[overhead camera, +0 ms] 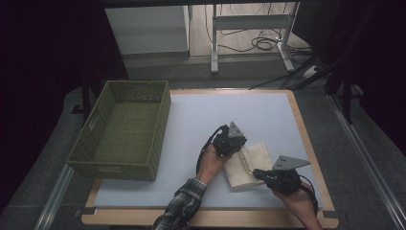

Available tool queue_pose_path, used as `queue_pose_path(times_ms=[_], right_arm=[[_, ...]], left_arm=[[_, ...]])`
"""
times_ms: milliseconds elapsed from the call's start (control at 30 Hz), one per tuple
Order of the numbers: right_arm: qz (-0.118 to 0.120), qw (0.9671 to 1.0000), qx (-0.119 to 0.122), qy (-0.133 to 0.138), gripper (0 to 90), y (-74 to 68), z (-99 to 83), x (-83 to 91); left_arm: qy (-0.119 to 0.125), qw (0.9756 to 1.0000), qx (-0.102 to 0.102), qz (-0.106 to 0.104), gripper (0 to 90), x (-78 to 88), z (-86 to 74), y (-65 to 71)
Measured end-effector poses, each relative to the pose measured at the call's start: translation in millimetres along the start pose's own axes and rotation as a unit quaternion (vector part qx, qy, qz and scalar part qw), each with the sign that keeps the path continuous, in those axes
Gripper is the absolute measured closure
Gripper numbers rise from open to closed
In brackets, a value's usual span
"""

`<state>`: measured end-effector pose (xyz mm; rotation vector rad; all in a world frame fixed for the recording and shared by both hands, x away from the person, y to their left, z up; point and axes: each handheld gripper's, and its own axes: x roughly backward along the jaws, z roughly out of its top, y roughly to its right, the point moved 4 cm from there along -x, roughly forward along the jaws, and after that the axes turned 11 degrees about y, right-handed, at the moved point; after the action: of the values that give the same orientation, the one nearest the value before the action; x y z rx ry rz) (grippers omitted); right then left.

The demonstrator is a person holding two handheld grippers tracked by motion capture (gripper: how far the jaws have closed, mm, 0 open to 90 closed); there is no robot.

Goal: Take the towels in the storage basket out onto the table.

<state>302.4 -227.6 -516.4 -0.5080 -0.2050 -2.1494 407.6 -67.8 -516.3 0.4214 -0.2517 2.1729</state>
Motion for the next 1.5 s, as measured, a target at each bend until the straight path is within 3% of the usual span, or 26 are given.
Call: queue_pose_path(times_ms=[433, 667, 700, 800, 933, 1100, 1267, 1367, 1500], right_arm=[[-0.023, 0.9997, -0.011, 0.001, 85.9, 14.5, -5.8, 19.9], [-0.039, 0.9991, -0.012, -0.01, 85.7, 22.7, -15.9, 18.2], [-0.042, 0.999, -0.014, -0.012, 85.5, 23.3, -16.8, 18.2], [-0.049, 0.9985, -0.018, -0.017, 84.3, 26.6, -20.1, 18.7], [-0.062, 0.9976, -0.024, -0.02, 79.5, 32.1, -24.7, 23.4], [-0.088, 0.9954, -0.023, -0.028, 74.1, 41.3, -30.1, 37.3], [-0.114, 0.9928, -0.028, -0.025, 71.3, 53.2, -28.3, 49.5], [-0.118, 0.9925, -0.026, -0.02, 70.1, 57.3, -20.3, 45.8], [-0.105, 0.9938, -0.033, -0.016, 67.7, 60.0, -8.4, 26.3]], left_arm=[[-0.017, 0.9996, -0.019, -0.012, 84.4, -25.9, 12.3, 12.4], [-0.023, 0.9996, -0.012, -0.011, 81.8, -37.8, 7.2, 12.0], [-0.012, 0.9999, 0.002, -0.009, 79.1, -39.3, 7.4, 13.0], [-0.003, 0.9998, 0.013, -0.014, 66.1, -35.5, 9.5, 11.0], [0.008, 0.9999, 0.01, -0.009, 61.3, -26.4, 13.2, 10.3], [0.0, 1.0, -0.004, 0.008, 52.8, -12.9, 6.4, 4.0], [0.003, 0.9996, 0.013, 0.024, 44.0, 3.0, -5.6, -8.1], [-0.001, 0.9993, 0.018, 0.032, 39.6, 12.4, -12.7, -13.8], [-0.006, 0.9988, 0.019, 0.044, 34.6, 23.6, -22.3, -20.0]])
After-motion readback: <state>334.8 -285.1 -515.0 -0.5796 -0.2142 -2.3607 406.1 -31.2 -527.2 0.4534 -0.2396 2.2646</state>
